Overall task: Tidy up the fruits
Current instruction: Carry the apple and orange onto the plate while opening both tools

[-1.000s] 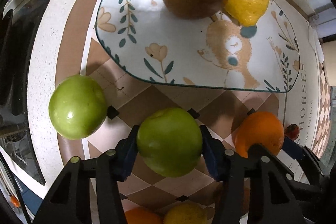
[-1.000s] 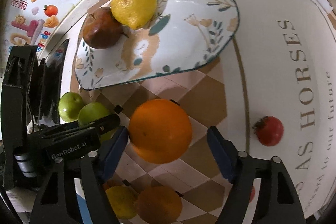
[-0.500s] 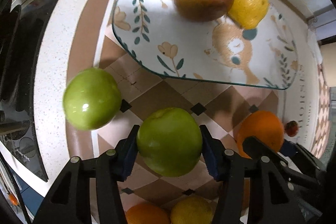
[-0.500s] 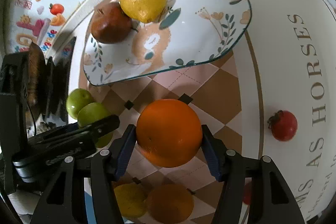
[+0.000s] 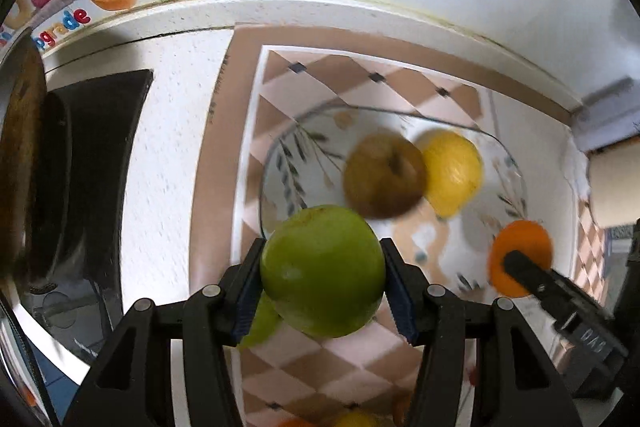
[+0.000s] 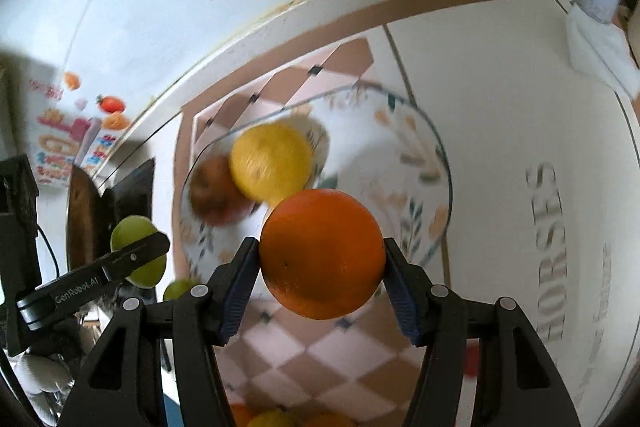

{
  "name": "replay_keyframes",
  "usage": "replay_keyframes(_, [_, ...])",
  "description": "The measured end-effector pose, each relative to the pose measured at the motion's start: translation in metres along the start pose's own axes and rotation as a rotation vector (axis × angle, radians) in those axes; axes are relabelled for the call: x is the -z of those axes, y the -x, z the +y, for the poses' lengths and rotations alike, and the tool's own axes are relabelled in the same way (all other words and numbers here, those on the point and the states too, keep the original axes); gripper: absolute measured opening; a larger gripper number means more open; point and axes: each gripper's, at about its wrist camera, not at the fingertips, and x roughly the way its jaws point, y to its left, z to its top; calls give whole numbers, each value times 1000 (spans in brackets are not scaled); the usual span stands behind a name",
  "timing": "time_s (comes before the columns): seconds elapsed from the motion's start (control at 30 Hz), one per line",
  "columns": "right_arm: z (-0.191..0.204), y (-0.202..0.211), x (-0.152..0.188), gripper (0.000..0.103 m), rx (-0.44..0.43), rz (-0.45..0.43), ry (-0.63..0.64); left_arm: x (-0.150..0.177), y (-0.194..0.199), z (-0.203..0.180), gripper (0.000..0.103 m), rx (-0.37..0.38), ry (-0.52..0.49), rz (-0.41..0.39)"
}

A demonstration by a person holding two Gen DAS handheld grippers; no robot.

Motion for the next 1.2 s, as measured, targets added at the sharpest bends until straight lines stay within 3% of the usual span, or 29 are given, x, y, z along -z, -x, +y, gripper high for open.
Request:
replay_keyframes(0.2, [-8, -27, -26, 63, 33, 45, 2, -25, -35, 4, 52, -14, 43, 73])
replay_keyframes(0.53, [-18, -37, -37, 65, 50, 89, -14, -30, -54, 7, 53, -18, 73, 125])
replay_keyframes(0.57, [-18, -36, -37, 66, 42, 87, -15, -29, -57, 9, 53, -14, 83, 134])
replay_keyframes(0.63, [-16, -31, -36, 80, 41, 76, -5, -29, -60, 13, 53, -13, 98, 146])
replay_keyframes(0.73, [-10, -20, -35, 88, 74, 49, 20, -28, -60, 16, 66, -2, 106, 140])
replay_keyframes(0.9, [9, 0, -25, 95, 241, -8, 106, -23, -55, 17, 87, -36, 86, 127])
replay_keyframes(1.0, [15, 8, -15, 95, 303, -26, 133, -17, -45, 17, 87, -41, 83, 102])
replay_keyframes(1.2, [23, 22, 8, 95, 351, -38, 152, 8, -11, 4, 87, -121, 32, -5])
